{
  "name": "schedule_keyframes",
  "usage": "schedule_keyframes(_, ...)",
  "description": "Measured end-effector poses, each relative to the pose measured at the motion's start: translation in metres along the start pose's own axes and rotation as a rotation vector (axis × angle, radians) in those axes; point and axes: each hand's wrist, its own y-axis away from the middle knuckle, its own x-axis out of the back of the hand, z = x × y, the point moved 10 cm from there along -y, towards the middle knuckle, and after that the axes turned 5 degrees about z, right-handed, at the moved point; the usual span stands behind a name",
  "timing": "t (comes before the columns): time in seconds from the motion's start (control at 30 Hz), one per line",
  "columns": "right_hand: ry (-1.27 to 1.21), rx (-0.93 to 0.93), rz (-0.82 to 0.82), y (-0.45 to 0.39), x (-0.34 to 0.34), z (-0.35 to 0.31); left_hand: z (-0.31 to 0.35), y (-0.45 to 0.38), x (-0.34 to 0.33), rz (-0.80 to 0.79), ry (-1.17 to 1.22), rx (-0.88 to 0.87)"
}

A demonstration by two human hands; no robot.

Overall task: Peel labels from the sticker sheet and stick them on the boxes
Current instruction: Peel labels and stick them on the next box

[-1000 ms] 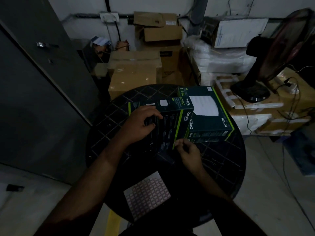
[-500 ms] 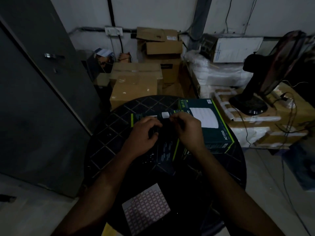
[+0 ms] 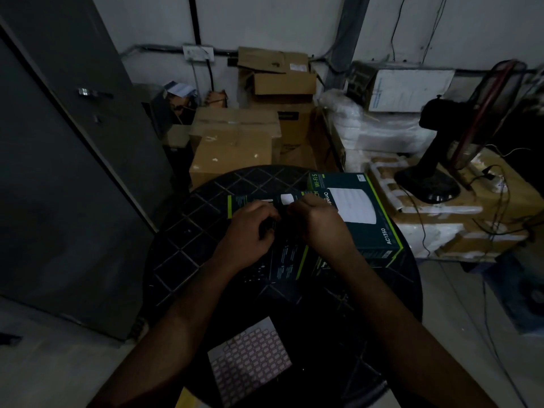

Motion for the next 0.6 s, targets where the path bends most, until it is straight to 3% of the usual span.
schedule_keyframes(0.13, 0.027, 0.049, -0.010, -0.001, 0.002, -0.007, 0.000, 0.000, -0.001, -0.012, -0.014, 0.007)
schedule_keyframes(0.27, -0.042, 0.079, -0.124, -0.004, 0.004, -0.005, 0.000, 0.000, 0.000, -0.008, -0.006, 0.005)
schedule_keyframes(0.47, -0.275, -0.161, -0.192, -0.016, -0.003, 0.031, -0.001, 0.001, -0.003, -0.016, -0.010, 0.007)
schedule_keyframes(0.6, -0.260, -0.143, -0.177, -0.023, -0.005, 0.028, -0.001, 0.002, -0.001, -0.013, 0.008, 0.002)
